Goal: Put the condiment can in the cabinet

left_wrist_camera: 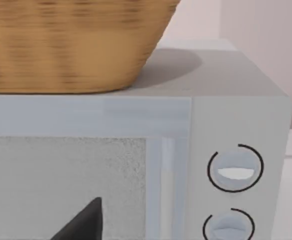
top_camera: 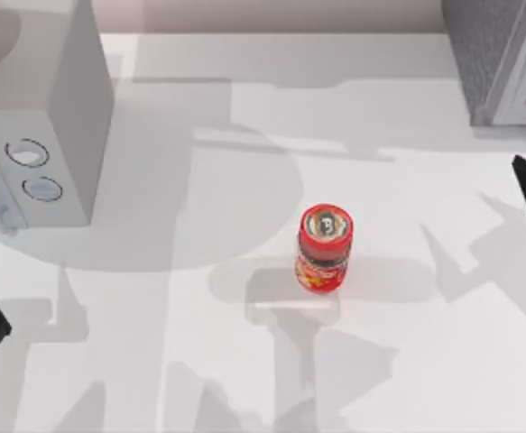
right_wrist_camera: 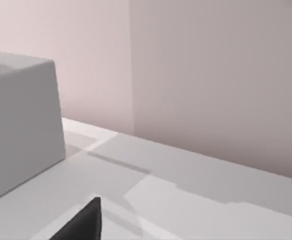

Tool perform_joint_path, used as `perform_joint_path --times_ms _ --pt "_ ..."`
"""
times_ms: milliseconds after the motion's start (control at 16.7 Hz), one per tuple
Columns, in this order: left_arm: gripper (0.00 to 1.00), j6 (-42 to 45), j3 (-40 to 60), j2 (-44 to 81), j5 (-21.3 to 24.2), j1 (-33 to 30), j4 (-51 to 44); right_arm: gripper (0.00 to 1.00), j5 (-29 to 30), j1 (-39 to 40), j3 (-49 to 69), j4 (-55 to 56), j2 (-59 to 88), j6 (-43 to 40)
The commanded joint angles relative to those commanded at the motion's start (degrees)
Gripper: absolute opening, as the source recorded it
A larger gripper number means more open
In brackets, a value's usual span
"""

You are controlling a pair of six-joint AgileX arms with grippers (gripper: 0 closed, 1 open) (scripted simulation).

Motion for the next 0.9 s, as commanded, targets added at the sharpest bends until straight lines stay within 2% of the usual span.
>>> perform_joint_path --times_ms 540,900 --pt "1.0 0.0 0.0 0.0 0.0 0.0 0.0 1.0 -29.96 3.5 19.32 37.66 54.66 1.76" --pt "1.0 0.0 0.0 0.0 0.0 0.0 0.0 1.0 -45.0 4.0 29.9 57.69 84.59 2.58"
